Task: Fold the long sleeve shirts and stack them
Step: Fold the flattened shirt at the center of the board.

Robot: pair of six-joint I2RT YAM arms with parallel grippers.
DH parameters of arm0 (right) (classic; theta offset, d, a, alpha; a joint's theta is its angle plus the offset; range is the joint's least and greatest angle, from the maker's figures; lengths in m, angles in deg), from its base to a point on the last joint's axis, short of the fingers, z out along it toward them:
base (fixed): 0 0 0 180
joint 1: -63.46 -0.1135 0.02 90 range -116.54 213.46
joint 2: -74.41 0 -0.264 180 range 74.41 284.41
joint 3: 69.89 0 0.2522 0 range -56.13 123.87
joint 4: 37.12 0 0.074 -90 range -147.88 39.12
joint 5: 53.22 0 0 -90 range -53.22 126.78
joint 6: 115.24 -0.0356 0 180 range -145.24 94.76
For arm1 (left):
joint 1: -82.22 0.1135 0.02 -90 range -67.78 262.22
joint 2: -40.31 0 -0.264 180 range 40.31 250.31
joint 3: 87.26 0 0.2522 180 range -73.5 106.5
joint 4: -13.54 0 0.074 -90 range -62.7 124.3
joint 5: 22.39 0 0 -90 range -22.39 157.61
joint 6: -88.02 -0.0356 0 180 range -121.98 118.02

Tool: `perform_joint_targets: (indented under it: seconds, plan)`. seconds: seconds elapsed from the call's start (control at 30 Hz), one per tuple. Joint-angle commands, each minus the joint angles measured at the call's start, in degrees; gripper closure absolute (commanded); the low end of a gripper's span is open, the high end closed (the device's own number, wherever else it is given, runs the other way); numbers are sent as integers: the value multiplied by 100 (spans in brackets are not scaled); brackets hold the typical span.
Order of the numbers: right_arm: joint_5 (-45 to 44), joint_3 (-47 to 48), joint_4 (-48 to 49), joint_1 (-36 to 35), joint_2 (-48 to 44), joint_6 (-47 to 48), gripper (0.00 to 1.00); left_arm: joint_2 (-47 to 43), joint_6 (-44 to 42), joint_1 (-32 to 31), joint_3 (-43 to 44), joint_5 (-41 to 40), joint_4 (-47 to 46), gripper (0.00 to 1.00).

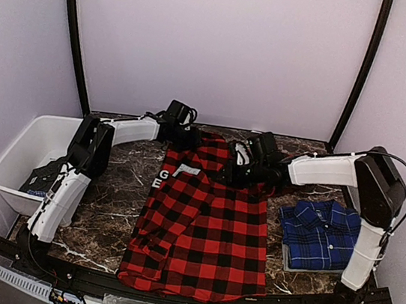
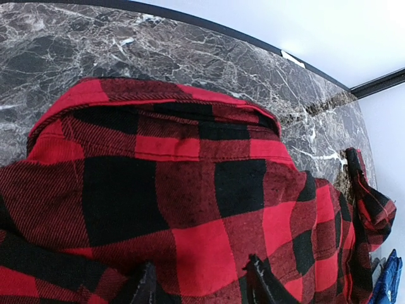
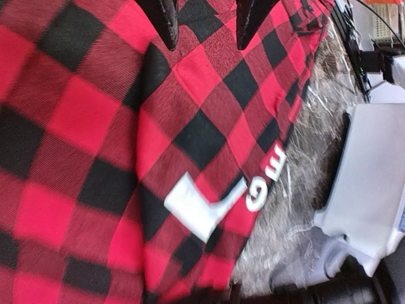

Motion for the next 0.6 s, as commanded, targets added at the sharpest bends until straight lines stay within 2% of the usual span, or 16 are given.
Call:
perform_joint_targets:
  seconds: [0.0,0.23,0.4,0.57]
  plan:
    - [-349,79,-391,454,-629,370,67,-859,-266,-97,169,104,182,48]
    - [-1348,230,-975,1172,-1035,834,48,-1637,-504,-359,-34,357,604,38]
    - [-2127,570,-1280,1553,-867,1396,33,-2376,-593,-616,-832,282,953,35]
    - [-2907,1205,-1665,1878,-308,1944,26,-3431,-484,-725,-2176,173,945,35]
